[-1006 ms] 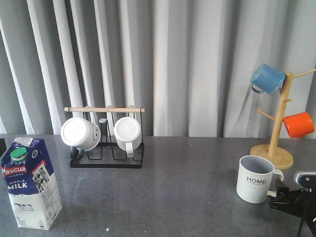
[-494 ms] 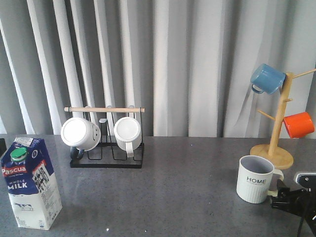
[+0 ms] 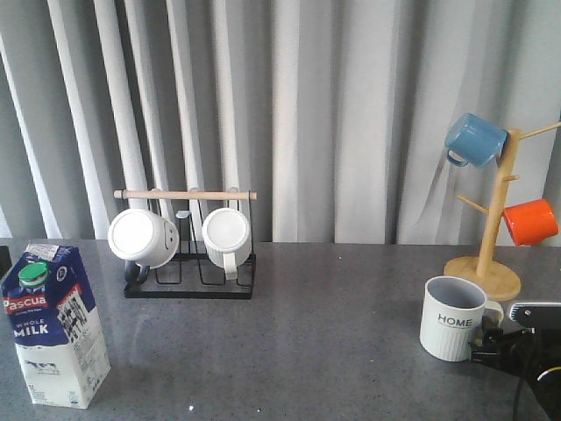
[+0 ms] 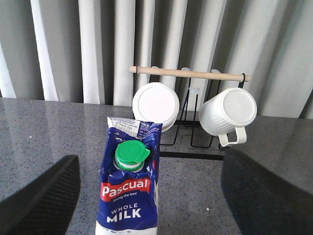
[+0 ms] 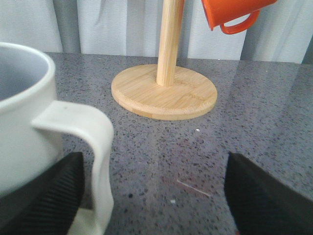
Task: Place milk next to cup
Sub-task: 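Slide the HOME mug with the right gripper toward the table center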
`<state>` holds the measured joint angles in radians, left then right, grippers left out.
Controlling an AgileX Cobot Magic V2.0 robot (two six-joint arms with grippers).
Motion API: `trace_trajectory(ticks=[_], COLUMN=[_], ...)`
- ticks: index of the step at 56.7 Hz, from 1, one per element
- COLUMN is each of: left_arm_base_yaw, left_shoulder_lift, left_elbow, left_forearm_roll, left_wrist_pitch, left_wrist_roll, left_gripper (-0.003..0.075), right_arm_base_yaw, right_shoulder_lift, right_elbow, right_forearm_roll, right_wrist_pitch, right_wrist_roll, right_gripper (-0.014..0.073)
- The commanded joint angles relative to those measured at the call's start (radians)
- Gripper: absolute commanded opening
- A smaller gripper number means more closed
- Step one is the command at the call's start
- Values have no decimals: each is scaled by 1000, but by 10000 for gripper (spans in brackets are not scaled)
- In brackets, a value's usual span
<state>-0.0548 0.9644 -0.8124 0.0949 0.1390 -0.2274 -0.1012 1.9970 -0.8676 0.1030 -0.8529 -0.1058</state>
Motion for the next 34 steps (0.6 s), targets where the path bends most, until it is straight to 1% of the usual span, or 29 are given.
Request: trace_trajectory(ticks=[1, 4, 8, 11, 13, 15, 16, 25, 30, 34], left_arm_base_yaw=[-7, -7, -7, -7, -7, -7, -7, -7, -7, -7], left_shoulder_lift=[-10, -10, -10, -10, -10, -10, -10, -10, -10, -10], left_elbow=[-29, -29, -29, -29, -29, -29, -29, -29, -29, -29], left_forearm_roll=[-4, -4, -4, -4, -4, -4, -4, -4, -4, -4], left_wrist_pitch=[-69, -69, -69, -69, -69, -69, -69, -69, -69, -69], left_wrist_roll=[0, 0, 0, 0, 0, 0, 0, 0, 0, 0], left_gripper=[557, 557, 557, 557, 557, 557, 557, 556, 556, 556], right_arm_base_yaw=[-5, -5, -5, -2, 4, 11, 16, 115, 195, 269], right_shoulder_lift=[-20, -9, -8, -8, -9, -14, -17, -79, -114, -121], right_elbow=[-68, -91, -116, -134, -137, -140, -140, -140, -140, -140], right_forearm_roll=[-29, -36, -47, -60, -68, -74, -79, -96, -87, -48], right_wrist_pitch=[-58, -33, 30, 67, 69, 66, 67, 93, 107, 108], right_wrist_roll=[11, 51, 82, 100, 106, 115, 116, 119, 119, 119], right_gripper=[463, 381, 248, 122, 48, -4, -15, 1, 13, 19])
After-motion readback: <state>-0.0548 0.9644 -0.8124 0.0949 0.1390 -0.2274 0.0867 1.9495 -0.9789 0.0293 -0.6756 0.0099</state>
